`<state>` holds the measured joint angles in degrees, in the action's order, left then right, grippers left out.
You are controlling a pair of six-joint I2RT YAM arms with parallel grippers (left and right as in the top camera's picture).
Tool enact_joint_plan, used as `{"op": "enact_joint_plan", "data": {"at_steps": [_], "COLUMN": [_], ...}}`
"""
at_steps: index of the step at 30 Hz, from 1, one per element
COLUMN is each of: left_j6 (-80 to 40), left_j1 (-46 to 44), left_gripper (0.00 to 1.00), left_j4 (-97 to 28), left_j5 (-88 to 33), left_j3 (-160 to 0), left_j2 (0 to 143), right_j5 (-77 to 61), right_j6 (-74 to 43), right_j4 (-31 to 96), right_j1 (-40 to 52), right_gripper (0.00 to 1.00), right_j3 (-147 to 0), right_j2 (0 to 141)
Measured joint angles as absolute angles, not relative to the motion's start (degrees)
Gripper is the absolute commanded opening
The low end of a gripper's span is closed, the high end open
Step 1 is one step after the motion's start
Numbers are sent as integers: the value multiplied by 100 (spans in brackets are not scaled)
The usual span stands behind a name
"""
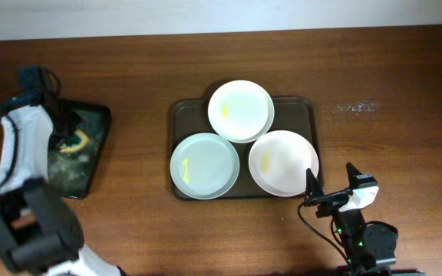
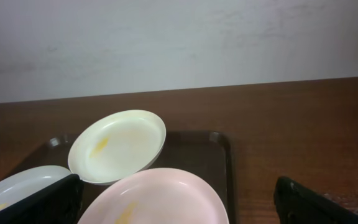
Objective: Clean dirty plates on tray and stack at the side
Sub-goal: 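Reach the left gripper into the black tray and grasp the green sponge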
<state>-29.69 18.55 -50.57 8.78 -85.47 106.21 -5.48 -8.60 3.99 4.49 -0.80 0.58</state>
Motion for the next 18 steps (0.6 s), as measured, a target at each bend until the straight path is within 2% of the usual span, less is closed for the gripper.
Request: {"op": "enact_joint_plan", "data": {"at_steps": [2,5,7,13,18], "left_j6": [-2969,-2969,-2969,-2967,-2987], "left_j1": [1855,1861,1911,1927,1931], "left_gripper": [0,0,0,0,0], "left_j4": [-5026,-4108,-4224,-4748,-4775], "left_j5": [886,1214,1273,1334,475], "left_j3": [-8549,-7966,-7754,-7544,-7522], "left_j2": [10221,10787,11347,11408,11408], "right_j5": [-548,-548,-548,-548,-548], "right_j6": [-858,-860,-858,-856,-856], "right_j4": [397,399,397,397,397], "right_j1": [449,449,449,449,449], "right_gripper": [98,98,98,98,98], "right_j3": [-80,-80,-80,-80,-80], "right_j2": [58,58,58,58,58]}}
